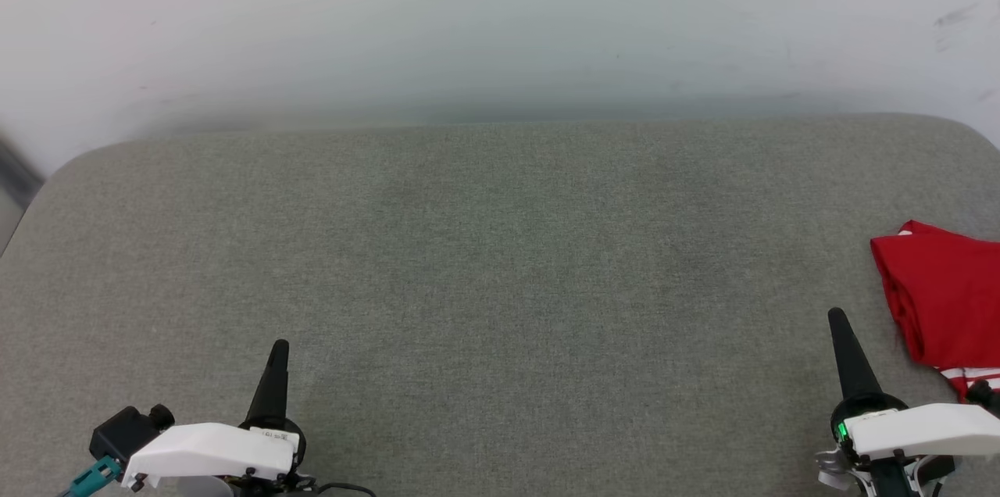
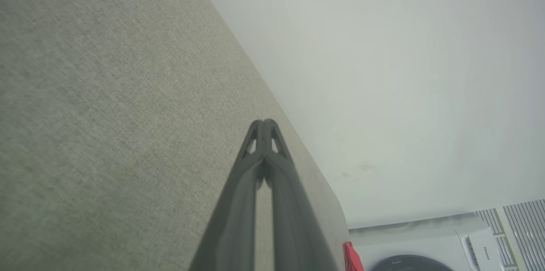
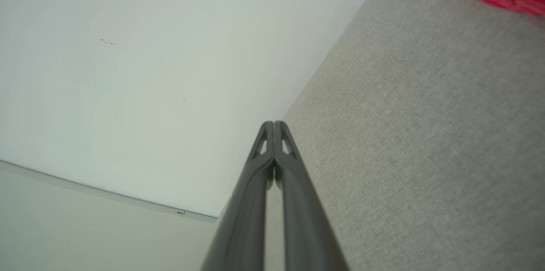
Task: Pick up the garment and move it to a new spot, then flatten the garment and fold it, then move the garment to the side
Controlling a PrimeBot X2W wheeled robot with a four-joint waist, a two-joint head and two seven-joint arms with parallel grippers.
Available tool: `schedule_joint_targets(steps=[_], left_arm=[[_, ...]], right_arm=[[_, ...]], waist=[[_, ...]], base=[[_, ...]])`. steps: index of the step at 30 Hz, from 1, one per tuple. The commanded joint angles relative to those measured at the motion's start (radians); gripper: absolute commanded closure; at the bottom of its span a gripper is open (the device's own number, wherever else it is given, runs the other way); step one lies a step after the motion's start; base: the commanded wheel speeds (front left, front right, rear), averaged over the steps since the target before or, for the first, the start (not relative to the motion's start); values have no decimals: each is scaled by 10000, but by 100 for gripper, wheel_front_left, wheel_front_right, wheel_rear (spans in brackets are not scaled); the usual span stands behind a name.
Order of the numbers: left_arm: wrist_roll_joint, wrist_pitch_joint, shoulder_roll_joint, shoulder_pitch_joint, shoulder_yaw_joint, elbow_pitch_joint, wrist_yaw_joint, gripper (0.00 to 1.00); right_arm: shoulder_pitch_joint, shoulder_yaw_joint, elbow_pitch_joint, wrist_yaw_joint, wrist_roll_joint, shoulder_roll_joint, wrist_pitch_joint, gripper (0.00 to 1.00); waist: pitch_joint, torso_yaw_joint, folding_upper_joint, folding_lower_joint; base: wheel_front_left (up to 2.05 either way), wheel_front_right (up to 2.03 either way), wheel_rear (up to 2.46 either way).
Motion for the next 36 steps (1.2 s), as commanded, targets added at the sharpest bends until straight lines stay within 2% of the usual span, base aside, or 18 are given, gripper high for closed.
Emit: schedule_joint_targets(steps=[1,36], left_arm=[[-219,61,10,-215,46,-46,-102,100],[-3515,867,10,-691,320,325,-381,100]], right_arm=[[-222,-18,-55,-1,221,-69,57,100],[-553,-159,333,-2,3383,-36,892,100]], waist=[[-1,-1,-1,-1],[-60,-51,-1,-1]], base=[[0,0,0],[0,0,0]])
